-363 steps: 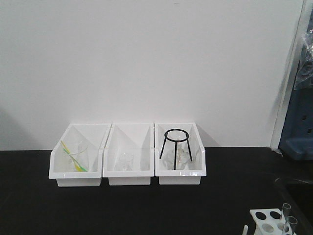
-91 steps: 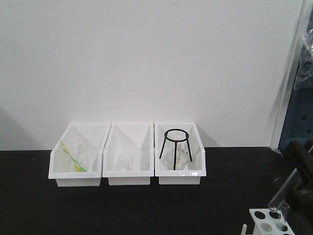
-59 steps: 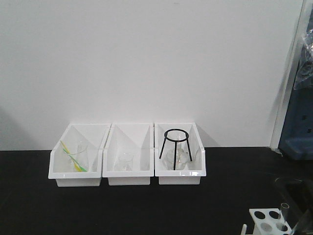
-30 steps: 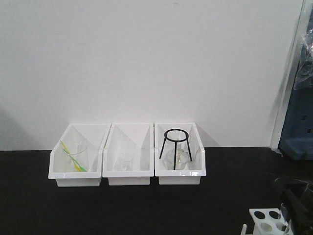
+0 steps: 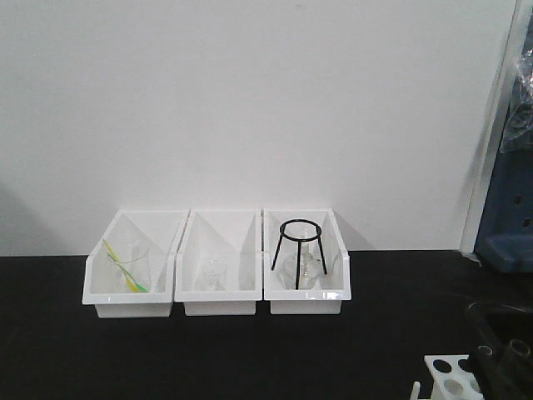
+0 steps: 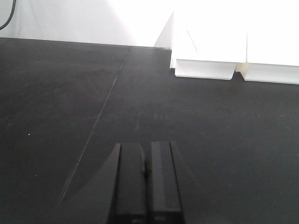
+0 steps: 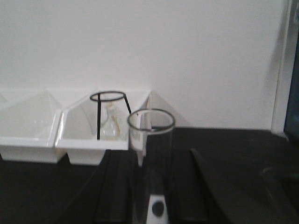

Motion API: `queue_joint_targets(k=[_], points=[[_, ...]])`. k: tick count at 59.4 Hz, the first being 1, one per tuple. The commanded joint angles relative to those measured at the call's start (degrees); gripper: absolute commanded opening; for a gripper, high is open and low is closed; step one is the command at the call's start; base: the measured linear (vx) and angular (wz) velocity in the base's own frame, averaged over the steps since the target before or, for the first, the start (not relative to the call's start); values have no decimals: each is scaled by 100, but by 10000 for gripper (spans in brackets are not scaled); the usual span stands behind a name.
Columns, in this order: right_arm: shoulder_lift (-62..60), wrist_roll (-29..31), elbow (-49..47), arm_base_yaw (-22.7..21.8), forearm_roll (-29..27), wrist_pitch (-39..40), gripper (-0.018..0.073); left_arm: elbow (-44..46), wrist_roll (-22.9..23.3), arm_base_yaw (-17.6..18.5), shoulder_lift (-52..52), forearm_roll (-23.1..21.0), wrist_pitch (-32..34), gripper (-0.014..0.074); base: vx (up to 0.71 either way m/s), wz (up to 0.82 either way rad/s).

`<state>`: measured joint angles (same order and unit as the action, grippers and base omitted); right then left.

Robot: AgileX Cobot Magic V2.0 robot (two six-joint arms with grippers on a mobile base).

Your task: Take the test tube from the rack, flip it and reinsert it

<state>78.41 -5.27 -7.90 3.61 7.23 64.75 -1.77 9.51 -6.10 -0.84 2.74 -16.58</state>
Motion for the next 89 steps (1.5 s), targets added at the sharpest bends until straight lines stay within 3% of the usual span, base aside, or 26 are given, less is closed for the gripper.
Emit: queue_joint_targets(k=[1, 14, 50, 89], points=[[53, 154, 26, -21, -30, 1213, -9, -11, 1, 48, -17, -21, 503, -6, 0, 0], [301, 313, 87, -21, 169, 1213, -9, -11, 1, 48, -17, -21, 503, -6, 0, 0], [526, 252, 87, -21, -34, 1186, -9, -11, 1, 48, -17, -21, 503, -6, 0, 0], [314, 228, -11, -21, -101, 332, -9, -11, 1, 48, -17, -21, 503, -6, 0, 0]])
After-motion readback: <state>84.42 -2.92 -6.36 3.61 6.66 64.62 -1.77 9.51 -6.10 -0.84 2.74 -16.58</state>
